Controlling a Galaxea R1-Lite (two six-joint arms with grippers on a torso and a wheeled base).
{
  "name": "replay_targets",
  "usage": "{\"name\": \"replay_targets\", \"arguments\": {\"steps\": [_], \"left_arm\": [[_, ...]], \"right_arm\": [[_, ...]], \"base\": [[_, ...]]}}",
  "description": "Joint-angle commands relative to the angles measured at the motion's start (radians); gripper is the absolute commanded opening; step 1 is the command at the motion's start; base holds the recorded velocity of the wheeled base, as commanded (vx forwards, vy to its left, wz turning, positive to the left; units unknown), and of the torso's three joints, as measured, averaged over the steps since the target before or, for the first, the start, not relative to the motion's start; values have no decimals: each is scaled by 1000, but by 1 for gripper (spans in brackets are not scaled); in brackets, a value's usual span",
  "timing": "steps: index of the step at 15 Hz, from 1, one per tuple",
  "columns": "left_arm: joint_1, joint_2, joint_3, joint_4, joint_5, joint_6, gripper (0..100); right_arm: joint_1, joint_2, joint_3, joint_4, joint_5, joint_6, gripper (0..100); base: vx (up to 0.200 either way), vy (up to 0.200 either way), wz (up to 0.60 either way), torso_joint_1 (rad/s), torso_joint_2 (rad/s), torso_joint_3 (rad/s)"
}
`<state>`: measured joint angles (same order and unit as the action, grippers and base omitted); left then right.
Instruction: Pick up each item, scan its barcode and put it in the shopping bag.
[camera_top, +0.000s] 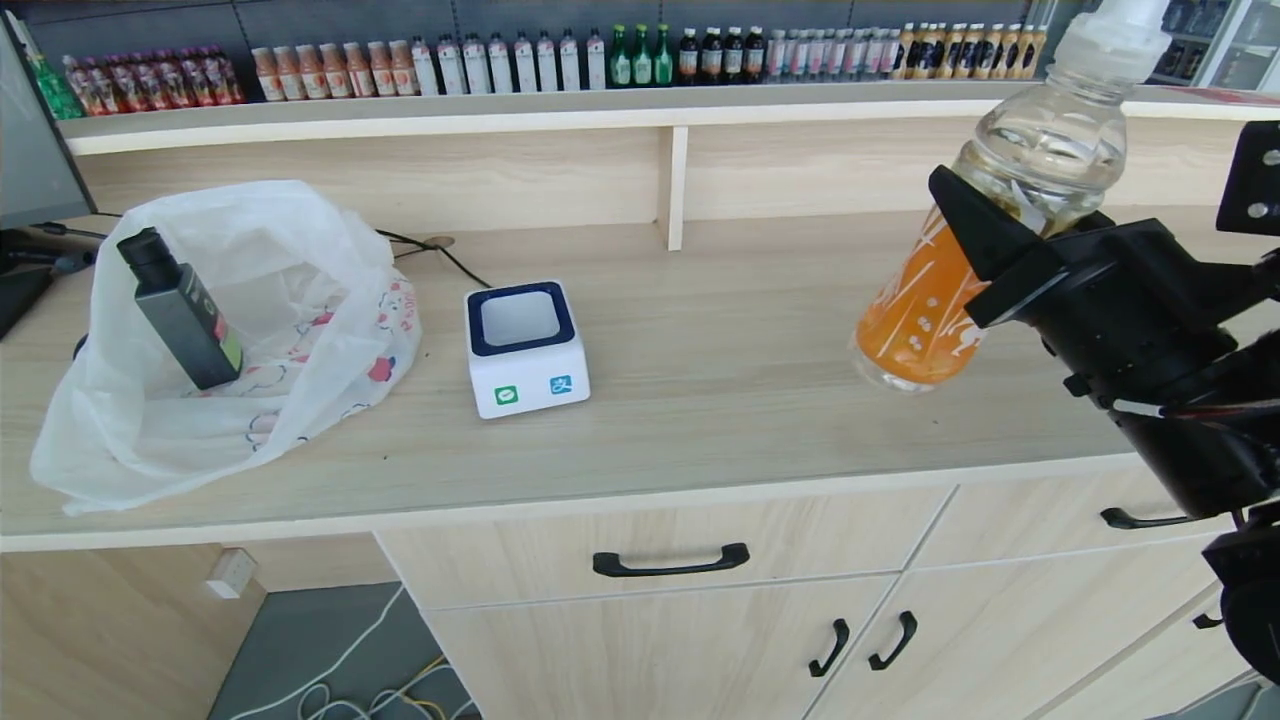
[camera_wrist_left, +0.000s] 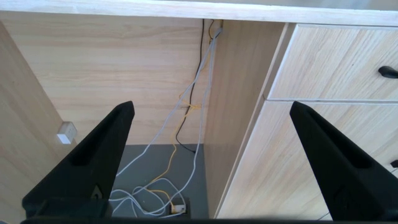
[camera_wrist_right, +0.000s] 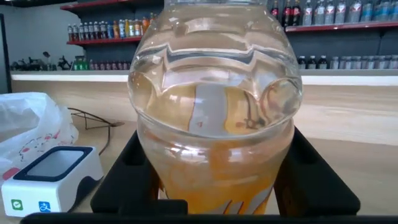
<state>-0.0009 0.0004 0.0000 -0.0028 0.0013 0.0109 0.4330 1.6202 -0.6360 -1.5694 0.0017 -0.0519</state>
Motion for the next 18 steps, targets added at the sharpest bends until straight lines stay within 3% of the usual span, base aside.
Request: {"name": "replay_targets", "arguments": {"steps": [1,4,8,18], "left_arm": [[1,0,0,0,0,0,100],[1,0,0,0,0,-3,100],[1,0,0,0,0,-5,100],[1,0,0,0,0,-9,100]], "right_arm": [[0,-14,-1,-1,0,0,0],[0,-25,4,-1,0,0,0],[0,-29,-5,-1,0,1,0],[0,-20,-27,-1,0,1,0]], "base": [[0,0,0,0,0,0],[-200,0,0,9,1,1],[0,0,0,0,0,0],[0,200,0,5,3,0]]}}
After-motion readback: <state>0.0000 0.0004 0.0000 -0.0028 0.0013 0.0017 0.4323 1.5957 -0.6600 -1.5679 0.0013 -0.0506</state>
